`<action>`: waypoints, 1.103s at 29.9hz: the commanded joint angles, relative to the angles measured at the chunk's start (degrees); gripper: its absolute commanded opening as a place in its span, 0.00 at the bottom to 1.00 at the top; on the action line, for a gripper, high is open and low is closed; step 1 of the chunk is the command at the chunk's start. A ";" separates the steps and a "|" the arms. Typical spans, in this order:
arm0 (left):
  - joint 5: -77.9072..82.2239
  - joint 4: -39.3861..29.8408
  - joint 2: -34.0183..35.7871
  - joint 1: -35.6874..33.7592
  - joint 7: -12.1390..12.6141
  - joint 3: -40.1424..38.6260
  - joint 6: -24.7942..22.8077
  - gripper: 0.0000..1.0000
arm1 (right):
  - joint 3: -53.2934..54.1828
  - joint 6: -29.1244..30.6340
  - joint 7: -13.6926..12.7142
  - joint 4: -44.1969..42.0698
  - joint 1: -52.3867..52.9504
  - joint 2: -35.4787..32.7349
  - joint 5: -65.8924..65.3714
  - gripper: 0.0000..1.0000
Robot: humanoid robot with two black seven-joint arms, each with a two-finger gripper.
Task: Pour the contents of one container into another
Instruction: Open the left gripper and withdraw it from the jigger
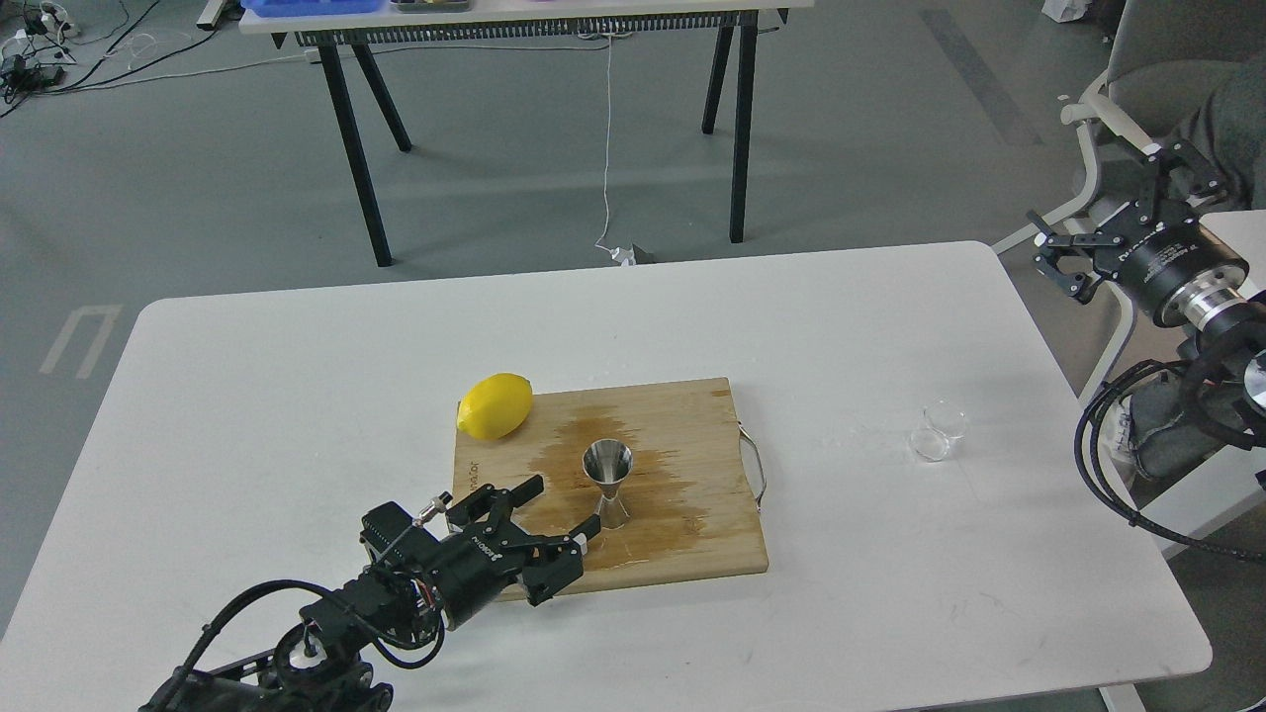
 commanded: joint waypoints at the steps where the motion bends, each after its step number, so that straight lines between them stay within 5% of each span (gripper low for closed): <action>1: -1.96 -1.71 5.45 -0.49 0.01 -0.31 0.00 0.97 | 0.09 0.00 0.00 0.00 -0.01 0.01 0.00 0.99; 14: -41.22 -8.31 19.61 -8.75 0.01 -5.13 -1.01 0.97 | 0.26 0.00 0.08 0.09 -0.01 0.71 0.00 0.99; 20: -63.55 -4.45 25.40 -15.87 0.01 -6.99 -36.91 0.98 | 0.18 0.00 0.08 0.09 -0.01 0.80 0.00 0.99; 24: -68.33 -2.16 28.92 -17.11 0.01 -6.72 -56.00 0.98 | -0.09 0.00 0.08 0.09 -0.01 1.59 0.00 0.99; 33: -68.41 -1.45 32.09 -16.85 0.01 -6.81 -56.00 0.99 | -0.61 0.00 0.00 1.40 -0.01 3.08 -0.44 0.99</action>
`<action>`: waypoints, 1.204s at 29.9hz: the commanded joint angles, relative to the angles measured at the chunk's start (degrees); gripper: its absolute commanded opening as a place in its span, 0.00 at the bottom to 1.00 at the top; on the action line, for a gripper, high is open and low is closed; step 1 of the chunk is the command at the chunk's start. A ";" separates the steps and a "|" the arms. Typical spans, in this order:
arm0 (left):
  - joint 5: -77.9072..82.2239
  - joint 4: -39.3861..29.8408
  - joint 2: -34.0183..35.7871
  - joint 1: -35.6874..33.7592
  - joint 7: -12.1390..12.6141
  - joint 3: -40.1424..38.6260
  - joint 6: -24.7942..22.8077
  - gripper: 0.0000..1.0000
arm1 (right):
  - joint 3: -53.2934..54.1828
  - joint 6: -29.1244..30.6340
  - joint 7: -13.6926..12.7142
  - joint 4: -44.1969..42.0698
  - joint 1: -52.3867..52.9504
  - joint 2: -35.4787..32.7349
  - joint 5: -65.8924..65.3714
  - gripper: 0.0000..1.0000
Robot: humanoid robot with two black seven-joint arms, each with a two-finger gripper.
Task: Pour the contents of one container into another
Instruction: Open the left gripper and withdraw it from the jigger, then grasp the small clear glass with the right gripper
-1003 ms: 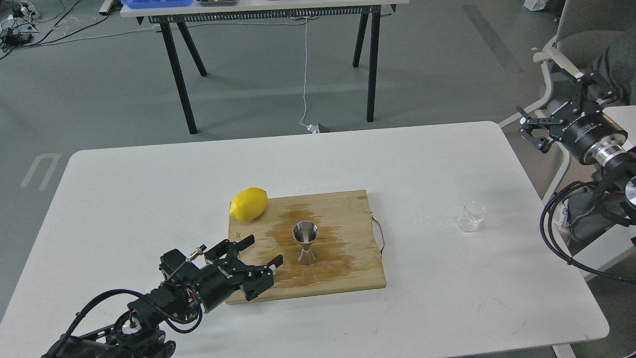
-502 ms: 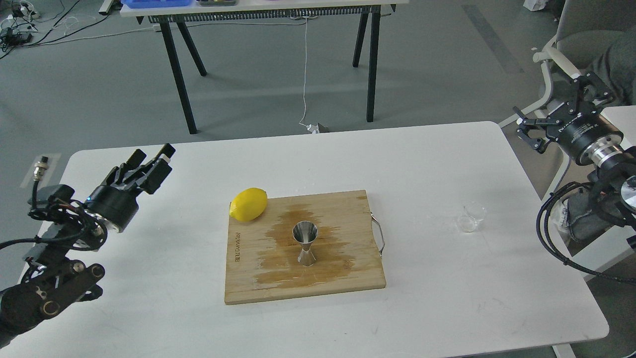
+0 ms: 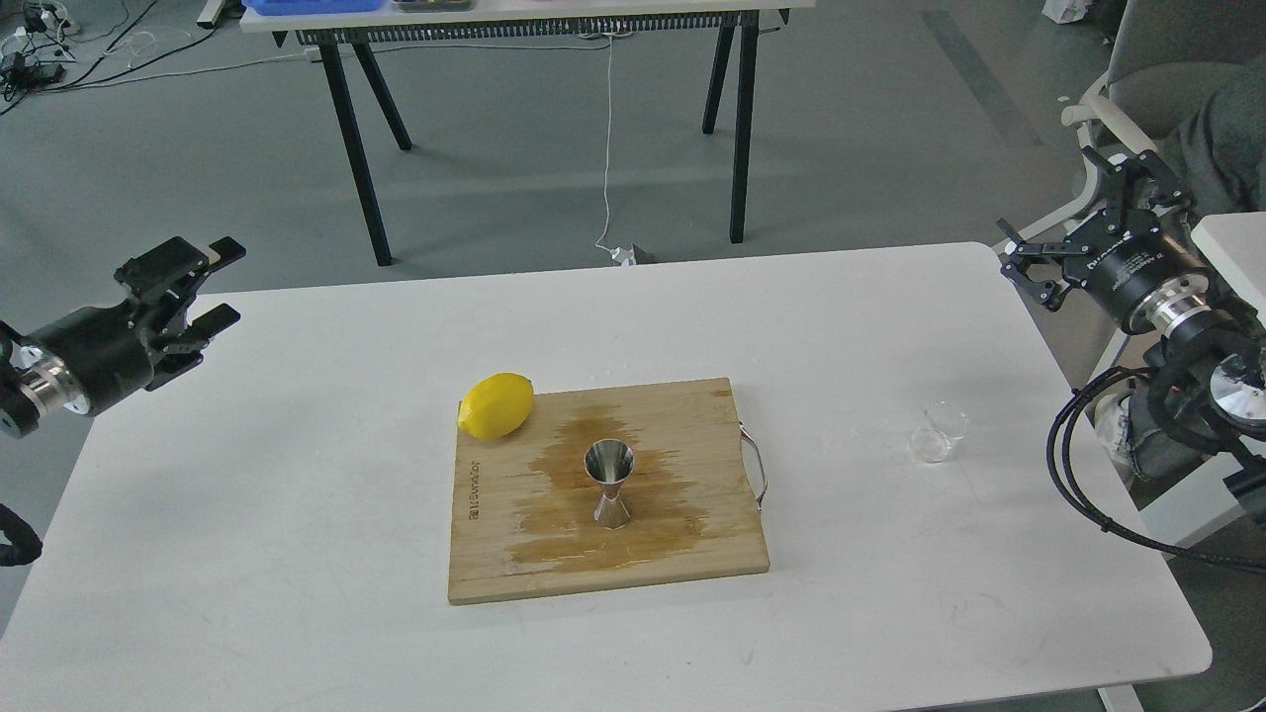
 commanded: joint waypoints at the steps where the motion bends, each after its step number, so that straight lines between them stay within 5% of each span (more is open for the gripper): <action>1: -0.24 0.18 0.50 0.32 -0.01 -0.17 -0.03 0.99 | -0.30 0.00 -0.10 0.82 0.00 0.28 -0.58 0.99; 9: -4.63 1.06 -0.73 0.76 -0.01 -0.87 -0.03 0.99 | 0.30 0.00 -0.19 5.74 0.00 -1.83 0.02 0.99; 16: -6.66 0.89 -2.66 1.63 -0.01 -0.78 -0.03 0.99 | 8.74 0.00 0.08 9.43 -9.64 -2.71 24.18 0.99; 25: -6.75 0.97 -4.07 3.75 -0.01 -0.78 -0.03 0.99 | 22.45 0.00 5.79 25.06 -29.86 -2.36 33.86 0.99; 36: -6.84 1.24 -4.33 5.50 -0.01 -0.78 -0.03 0.99 | 25.72 -21.57 7.64 33.70 -43.85 -0.70 37.03 0.98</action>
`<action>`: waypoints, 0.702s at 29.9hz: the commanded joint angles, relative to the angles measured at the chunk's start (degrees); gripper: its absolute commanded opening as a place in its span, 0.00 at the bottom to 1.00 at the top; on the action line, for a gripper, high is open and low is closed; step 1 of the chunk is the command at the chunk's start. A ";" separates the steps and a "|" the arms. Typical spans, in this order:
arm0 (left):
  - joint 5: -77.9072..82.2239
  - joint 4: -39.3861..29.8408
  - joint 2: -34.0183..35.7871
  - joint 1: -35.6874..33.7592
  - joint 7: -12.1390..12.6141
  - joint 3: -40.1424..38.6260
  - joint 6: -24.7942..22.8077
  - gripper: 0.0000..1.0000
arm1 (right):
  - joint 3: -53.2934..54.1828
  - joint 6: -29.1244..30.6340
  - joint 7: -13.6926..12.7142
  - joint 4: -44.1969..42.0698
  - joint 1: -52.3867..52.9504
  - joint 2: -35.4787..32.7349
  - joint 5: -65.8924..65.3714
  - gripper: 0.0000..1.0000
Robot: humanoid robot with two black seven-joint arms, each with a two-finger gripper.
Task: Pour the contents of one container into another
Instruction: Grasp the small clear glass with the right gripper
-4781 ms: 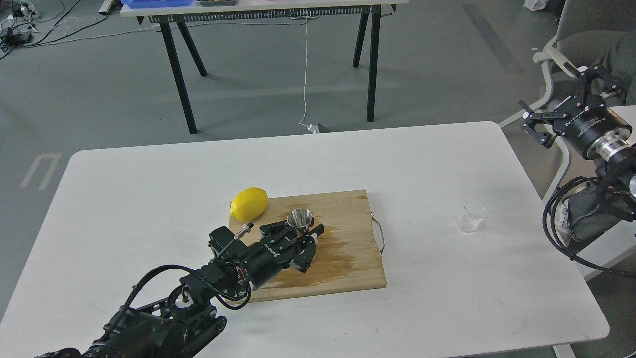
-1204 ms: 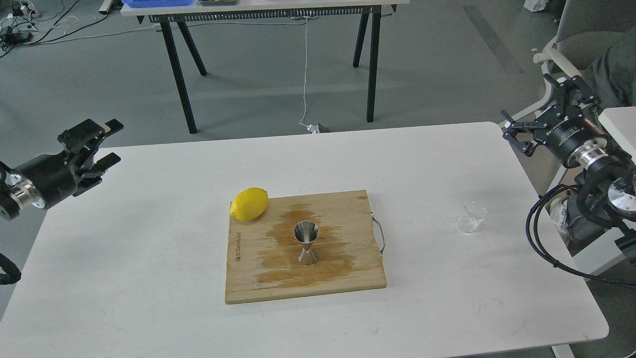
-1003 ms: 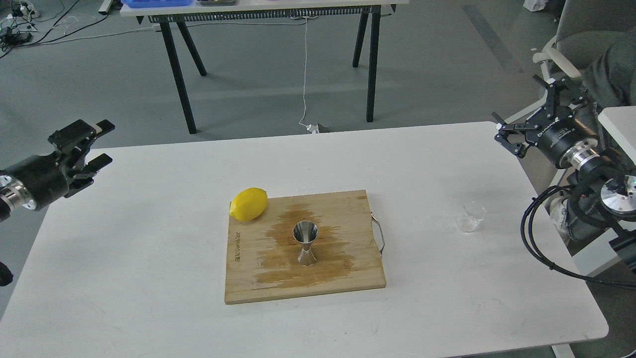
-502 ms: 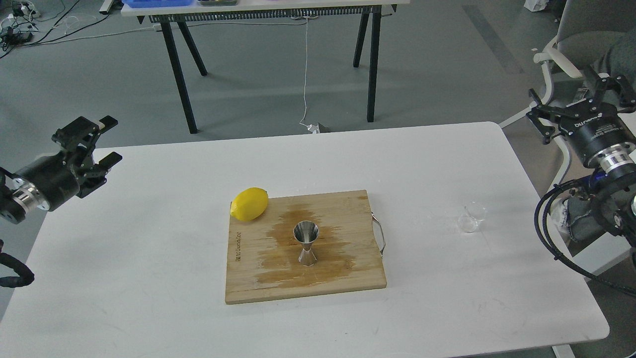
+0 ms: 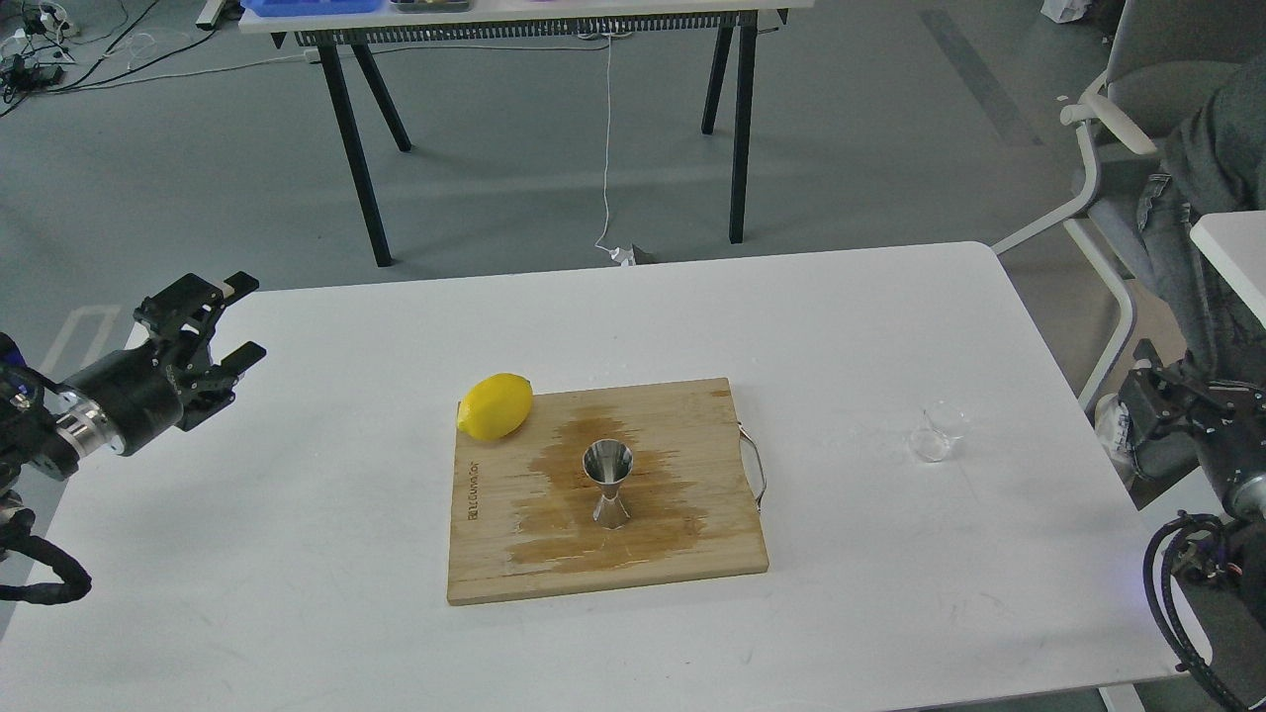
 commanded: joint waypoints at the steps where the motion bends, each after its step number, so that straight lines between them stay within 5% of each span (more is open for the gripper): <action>1: -0.02 0.06 -0.04 0.74 0.00 0.00 0.00 0.99 | -0.32 -5.60 0.03 0.28 -1.82 1.21 0.07 0.98; 21: -0.02 0.06 -1.27 1.44 0.00 0.00 0.00 0.99 | -11.48 -32.85 0.64 -0.95 11.26 6.31 -8.80 0.95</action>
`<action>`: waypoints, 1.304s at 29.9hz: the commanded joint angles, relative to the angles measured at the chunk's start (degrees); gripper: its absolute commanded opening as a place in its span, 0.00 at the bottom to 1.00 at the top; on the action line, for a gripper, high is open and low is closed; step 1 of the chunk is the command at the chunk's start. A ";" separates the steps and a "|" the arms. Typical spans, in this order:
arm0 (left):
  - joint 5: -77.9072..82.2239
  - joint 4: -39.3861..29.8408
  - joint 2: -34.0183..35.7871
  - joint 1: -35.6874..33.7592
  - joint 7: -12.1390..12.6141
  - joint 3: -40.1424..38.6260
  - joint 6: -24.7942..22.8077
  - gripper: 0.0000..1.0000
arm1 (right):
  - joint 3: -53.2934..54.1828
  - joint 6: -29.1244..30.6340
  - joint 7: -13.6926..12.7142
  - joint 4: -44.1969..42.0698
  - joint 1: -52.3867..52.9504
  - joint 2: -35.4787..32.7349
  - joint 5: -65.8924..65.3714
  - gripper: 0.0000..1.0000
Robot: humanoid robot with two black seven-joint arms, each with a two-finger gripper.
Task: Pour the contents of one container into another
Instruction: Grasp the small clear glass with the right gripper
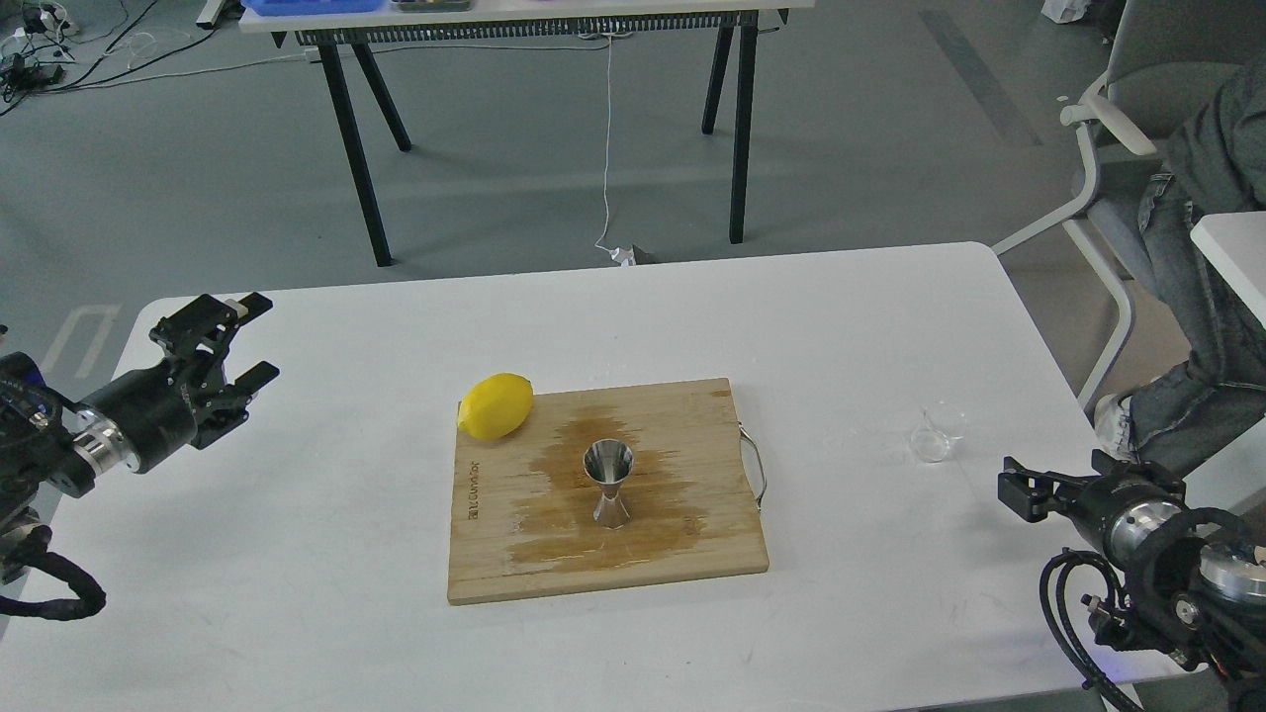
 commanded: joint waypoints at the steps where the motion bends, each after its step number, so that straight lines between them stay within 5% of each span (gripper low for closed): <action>1: 0.00 0.00 -0.02 0.00 0.00 0.00 0.00 0.99 | -1.71 -3.78 0.02 -0.44 2.87 1.40 -2.28 0.95; 39: 0.00 1.58 -1.24 0.27 0.00 0.00 0.00 0.99 | -9.45 -6.86 -0.07 -11.34 15.89 8.88 -6.85 0.87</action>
